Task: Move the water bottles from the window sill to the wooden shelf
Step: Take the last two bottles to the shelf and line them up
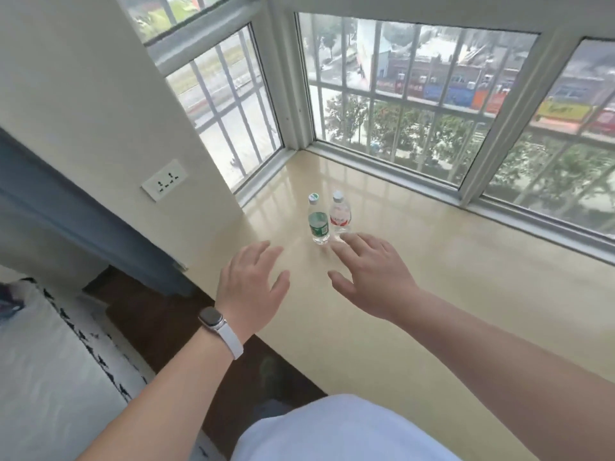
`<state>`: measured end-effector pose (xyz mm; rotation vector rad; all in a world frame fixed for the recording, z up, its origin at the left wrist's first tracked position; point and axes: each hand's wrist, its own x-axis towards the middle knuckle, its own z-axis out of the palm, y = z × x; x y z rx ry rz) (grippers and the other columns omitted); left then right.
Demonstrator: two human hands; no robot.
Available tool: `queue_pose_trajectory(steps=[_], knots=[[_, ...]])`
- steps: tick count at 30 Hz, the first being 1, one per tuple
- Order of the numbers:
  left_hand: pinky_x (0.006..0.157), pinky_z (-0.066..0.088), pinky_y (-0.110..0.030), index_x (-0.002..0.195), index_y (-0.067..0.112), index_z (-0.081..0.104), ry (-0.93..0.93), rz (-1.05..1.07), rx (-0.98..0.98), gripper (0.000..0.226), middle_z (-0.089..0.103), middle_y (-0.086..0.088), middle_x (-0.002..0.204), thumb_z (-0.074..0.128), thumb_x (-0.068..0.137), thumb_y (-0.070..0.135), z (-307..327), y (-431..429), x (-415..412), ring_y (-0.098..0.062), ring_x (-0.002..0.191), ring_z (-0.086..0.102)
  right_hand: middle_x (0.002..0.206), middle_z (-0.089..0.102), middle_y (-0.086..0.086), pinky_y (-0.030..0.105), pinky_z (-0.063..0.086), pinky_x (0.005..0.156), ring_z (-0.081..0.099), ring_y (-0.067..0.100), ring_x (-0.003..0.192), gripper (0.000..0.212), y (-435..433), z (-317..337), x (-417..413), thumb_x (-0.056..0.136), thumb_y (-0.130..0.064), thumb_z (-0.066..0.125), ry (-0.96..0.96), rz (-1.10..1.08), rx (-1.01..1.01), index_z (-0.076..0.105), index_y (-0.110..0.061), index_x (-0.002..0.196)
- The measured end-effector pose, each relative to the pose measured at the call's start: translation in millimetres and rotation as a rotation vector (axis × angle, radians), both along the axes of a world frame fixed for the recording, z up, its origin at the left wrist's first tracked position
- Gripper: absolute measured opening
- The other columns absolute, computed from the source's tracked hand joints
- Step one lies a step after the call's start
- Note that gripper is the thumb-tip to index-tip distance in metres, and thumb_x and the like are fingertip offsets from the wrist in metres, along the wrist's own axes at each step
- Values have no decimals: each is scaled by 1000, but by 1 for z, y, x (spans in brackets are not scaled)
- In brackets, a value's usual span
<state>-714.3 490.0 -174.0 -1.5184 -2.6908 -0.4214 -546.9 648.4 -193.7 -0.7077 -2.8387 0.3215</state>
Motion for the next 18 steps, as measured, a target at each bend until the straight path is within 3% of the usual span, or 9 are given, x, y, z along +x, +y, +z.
queue_pose_trajectory(steps=[7,12,18], knots=[[97,42,-49,129,15,63,-91,-173,-6,41,58,-8,136,66,90,29,-36,45,-100,-31,127,50,134,55,9,42,36,99,48,31,123,49,19,-28,-55,89,-45,56,-83,-244,-33,58,-14,127],[103,41,-53,126,8,65,-199,-309,-53,47,59,-15,133,56,87,33,-62,77,-176,-37,127,50,139,51,10,43,36,101,45,31,126,54,27,-49,-103,90,-45,54,-187,-409,-90,53,-14,134],[102,43,-46,129,9,64,-331,-393,-97,44,60,-13,134,69,88,25,-109,131,-228,-35,125,52,150,38,2,38,28,107,32,23,135,62,44,-73,-147,92,-51,43,-283,-647,-214,37,-19,145]])
